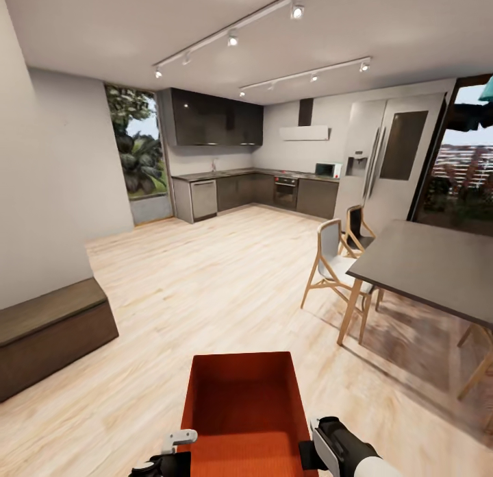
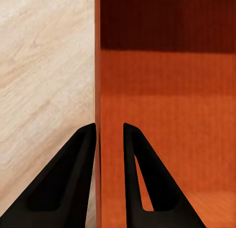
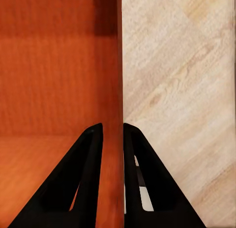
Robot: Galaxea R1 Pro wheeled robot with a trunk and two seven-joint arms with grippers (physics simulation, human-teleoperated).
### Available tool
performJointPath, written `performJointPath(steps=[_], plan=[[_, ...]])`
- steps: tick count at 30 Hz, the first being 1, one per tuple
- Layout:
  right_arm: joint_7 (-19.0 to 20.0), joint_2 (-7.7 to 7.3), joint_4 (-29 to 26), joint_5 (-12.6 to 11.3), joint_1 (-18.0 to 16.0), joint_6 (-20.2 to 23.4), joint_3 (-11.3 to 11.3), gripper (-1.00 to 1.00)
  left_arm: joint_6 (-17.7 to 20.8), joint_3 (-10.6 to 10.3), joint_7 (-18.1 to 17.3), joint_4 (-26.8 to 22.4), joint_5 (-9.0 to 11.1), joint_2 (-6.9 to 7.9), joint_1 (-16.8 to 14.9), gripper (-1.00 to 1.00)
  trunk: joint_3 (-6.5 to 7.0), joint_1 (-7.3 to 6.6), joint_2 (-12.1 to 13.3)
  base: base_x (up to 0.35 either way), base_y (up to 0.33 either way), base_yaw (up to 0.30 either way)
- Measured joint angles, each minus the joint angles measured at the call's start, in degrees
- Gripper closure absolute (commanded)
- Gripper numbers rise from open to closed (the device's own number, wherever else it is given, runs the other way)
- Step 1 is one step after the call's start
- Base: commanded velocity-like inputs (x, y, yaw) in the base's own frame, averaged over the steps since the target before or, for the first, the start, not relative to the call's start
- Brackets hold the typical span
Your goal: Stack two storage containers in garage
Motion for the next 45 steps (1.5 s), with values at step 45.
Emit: performJointPath(steps=[45], plan=[[0.0, 0.02, 0.0, 0.1, 0.0, 0.0, -0.1, 1.00, 0.0, -0.1, 0.0, 0.0, 0.0, 0.01, 0.0, 1.00, 0.35, 0.00, 0.0, 0.000, 0.000, -0.285]])
